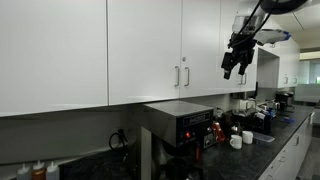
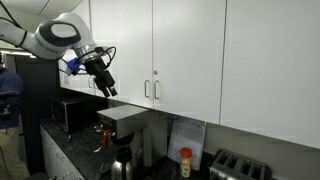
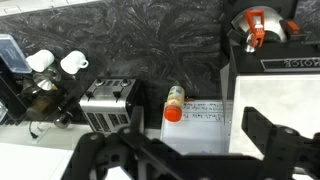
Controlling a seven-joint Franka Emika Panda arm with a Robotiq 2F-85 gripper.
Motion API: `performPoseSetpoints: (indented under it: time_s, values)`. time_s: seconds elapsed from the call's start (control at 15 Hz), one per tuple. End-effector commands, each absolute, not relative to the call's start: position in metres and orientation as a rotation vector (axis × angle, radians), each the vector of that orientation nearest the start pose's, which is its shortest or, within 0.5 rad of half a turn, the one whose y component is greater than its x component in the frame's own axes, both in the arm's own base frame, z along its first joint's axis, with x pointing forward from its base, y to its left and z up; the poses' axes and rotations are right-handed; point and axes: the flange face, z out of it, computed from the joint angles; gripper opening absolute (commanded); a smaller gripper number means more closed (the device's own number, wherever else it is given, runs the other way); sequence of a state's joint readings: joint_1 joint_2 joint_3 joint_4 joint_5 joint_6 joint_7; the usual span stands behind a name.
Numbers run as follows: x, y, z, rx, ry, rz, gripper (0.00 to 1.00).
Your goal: Open the right cabinet door
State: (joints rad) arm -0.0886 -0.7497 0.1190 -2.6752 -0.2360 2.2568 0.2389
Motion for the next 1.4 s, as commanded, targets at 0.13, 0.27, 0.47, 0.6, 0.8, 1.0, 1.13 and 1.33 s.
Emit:
performPoseSetpoints:
  time_s: [0.13, 0.27, 0.47, 0.6, 0.8, 1.0, 1.13, 1.33]
  values:
    - [0.411, 0.009, 0.483, -3.369, 0.238, -0.683, 1.00]
    - [0.429, 0.011, 0.481, -3.376, 0.260, -0.685, 1.00]
    - [0.457, 0.013, 0.480, -3.383, 0.289, -0.670, 1.00]
    - [0.475, 0.013, 0.482, -3.386, 0.302, -0.679, 1.00]
    - [0.500, 0.012, 0.484, -3.392, 0.322, -0.699, 1.00]
    - [0.522, 0.010, 0.485, -3.396, 0.334, -0.712, 1.00]
    - [0.509, 0.013, 0.486, -3.387, 0.318, -0.716, 1.00]
    - [0.520, 0.011, 0.486, -3.386, 0.319, -0.714, 1.00]
